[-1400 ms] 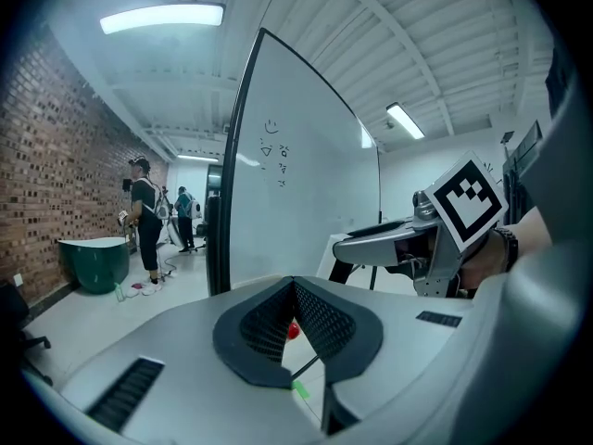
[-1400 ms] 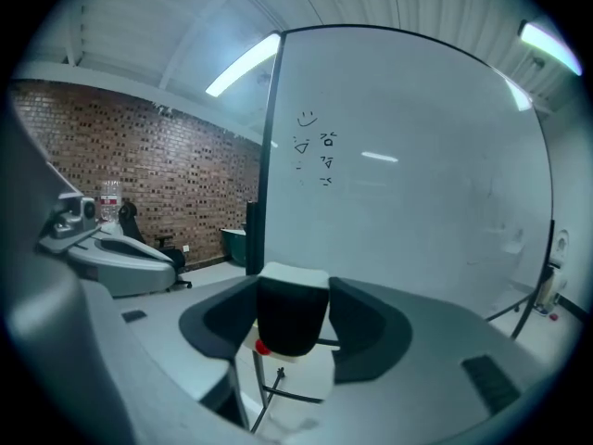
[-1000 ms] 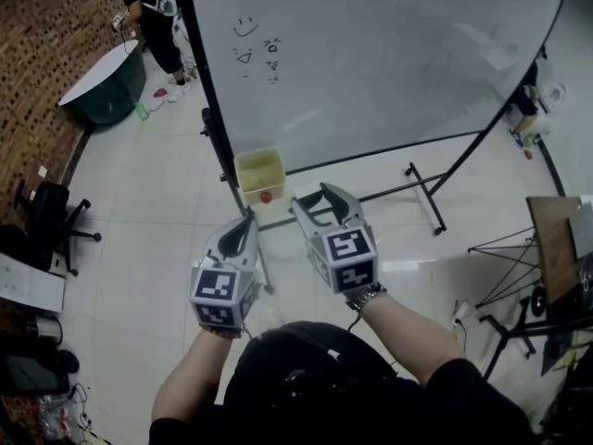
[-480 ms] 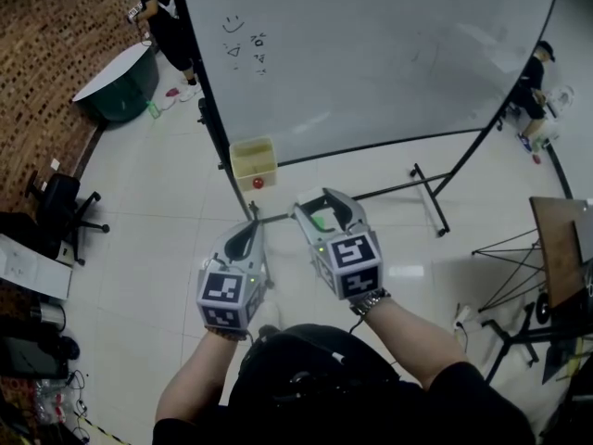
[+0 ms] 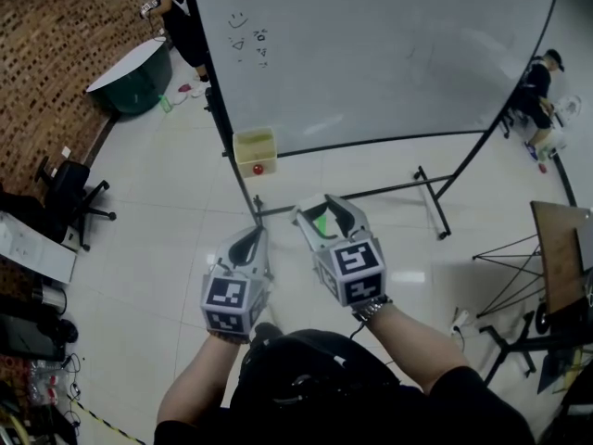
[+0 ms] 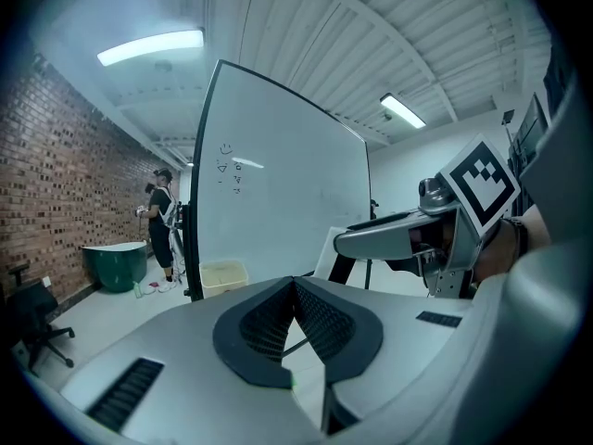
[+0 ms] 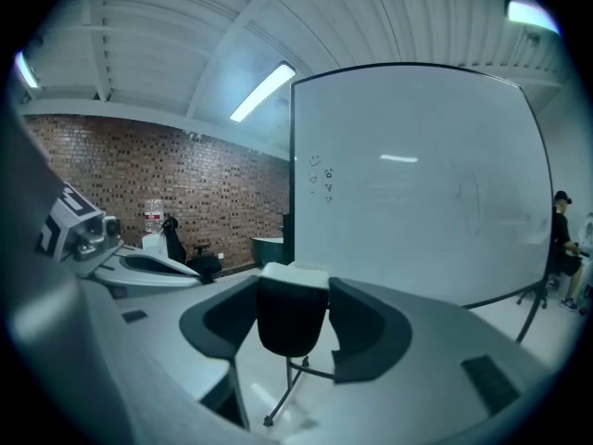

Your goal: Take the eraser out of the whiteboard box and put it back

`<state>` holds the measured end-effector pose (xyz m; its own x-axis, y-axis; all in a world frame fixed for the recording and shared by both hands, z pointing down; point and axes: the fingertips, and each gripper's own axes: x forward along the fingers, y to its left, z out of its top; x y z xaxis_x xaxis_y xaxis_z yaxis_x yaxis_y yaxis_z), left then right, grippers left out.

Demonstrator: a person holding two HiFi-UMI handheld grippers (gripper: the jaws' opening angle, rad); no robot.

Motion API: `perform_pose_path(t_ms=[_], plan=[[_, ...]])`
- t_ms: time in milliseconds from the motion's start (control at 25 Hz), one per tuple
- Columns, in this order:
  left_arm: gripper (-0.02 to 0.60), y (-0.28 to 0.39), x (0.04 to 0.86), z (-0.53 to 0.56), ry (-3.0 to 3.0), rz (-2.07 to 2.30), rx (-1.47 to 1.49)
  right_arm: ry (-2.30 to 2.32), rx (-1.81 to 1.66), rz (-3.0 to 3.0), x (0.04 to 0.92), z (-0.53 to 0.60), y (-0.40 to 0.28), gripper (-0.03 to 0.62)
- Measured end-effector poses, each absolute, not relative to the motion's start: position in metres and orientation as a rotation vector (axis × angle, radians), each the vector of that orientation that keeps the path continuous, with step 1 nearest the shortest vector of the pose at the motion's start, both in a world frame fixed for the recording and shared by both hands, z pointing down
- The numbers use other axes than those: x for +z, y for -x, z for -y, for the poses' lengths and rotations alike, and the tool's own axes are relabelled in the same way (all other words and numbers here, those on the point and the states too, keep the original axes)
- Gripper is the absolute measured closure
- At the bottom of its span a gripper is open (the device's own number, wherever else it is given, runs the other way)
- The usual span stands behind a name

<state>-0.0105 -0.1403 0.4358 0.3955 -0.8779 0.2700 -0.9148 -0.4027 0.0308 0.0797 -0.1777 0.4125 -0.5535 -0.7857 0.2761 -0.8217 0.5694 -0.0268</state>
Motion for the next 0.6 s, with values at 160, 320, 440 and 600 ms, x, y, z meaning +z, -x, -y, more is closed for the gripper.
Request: perform_pose_path(t_ms=[160, 320, 440, 600], plan=[[0.584, 0.009, 0.433, 0.125, -2.463, 1.621, 0.316, -1.321, 0.228, 2.587, 0.41, 0.163, -0.08, 0.328], [0.584, 0.01, 0.434, 0.114, -2.461, 1.63, 0.324, -1.311, 0.228, 2.603, 0.41, 0.152, -0.078, 0.329], [0.584, 0.012, 0.433, 0.109, -2.46, 1.634, 0.324, -1.298, 0.236, 2.606, 0.41, 0.146, -0.074, 0.329], [0.583, 0.02, 0.431, 0.106, -2.465, 1.64, 0.328, -1.291, 0.237, 2.613, 0.409, 0.142, -0.064, 0.329]])
